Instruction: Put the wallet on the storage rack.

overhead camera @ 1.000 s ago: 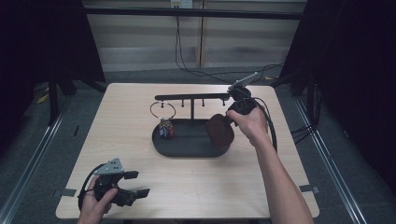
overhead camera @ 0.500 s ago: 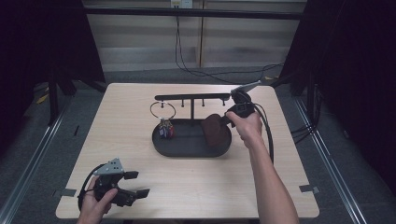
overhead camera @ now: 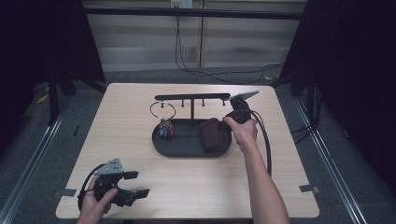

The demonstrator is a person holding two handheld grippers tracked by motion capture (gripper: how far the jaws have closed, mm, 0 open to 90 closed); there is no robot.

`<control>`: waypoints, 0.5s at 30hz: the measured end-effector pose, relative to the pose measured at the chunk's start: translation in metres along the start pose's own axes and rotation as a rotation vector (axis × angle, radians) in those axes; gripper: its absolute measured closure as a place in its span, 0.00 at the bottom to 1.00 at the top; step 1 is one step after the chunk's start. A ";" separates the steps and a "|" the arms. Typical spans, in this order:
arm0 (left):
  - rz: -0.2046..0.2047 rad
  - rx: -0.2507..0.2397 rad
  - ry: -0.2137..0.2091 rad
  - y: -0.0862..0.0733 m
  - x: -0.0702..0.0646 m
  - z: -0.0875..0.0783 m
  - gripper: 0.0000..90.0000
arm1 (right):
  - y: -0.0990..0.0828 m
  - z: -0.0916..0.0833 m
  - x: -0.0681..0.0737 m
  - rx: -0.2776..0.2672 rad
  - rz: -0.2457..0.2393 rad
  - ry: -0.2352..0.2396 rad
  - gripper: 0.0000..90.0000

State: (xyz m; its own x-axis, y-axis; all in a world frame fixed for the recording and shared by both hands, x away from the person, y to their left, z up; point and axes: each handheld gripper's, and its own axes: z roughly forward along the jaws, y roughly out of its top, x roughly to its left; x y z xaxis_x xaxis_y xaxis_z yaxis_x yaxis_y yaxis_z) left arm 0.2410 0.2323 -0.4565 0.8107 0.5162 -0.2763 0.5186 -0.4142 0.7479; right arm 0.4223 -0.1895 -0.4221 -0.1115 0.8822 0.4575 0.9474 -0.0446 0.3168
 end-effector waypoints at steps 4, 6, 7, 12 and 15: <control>0.003 0.002 0.001 0.000 0.000 0.001 0.18 | -0.002 0.004 -0.004 -0.003 0.003 -0.010 0.91; 0.007 0.003 0.001 0.000 0.000 0.001 0.18 | -0.004 0.007 -0.007 0.000 0.015 -0.023 0.90; 0.005 0.002 0.002 0.000 0.000 0.001 0.18 | -0.004 0.008 -0.008 -0.003 0.011 -0.028 0.90; -0.001 0.003 0.002 0.000 0.000 0.001 0.18 | -0.008 0.012 -0.015 -0.012 0.025 -0.042 0.88; -0.001 0.007 0.003 0.000 0.000 0.002 0.18 | -0.009 0.013 -0.018 -0.009 0.021 -0.055 0.87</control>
State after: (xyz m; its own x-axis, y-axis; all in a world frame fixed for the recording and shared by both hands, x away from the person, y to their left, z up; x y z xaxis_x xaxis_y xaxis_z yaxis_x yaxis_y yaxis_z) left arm 0.2420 0.2310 -0.4574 0.8093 0.5189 -0.2753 0.5213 -0.4186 0.7436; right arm 0.4194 -0.1988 -0.4446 -0.0751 0.9056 0.4173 0.9467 -0.0667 0.3150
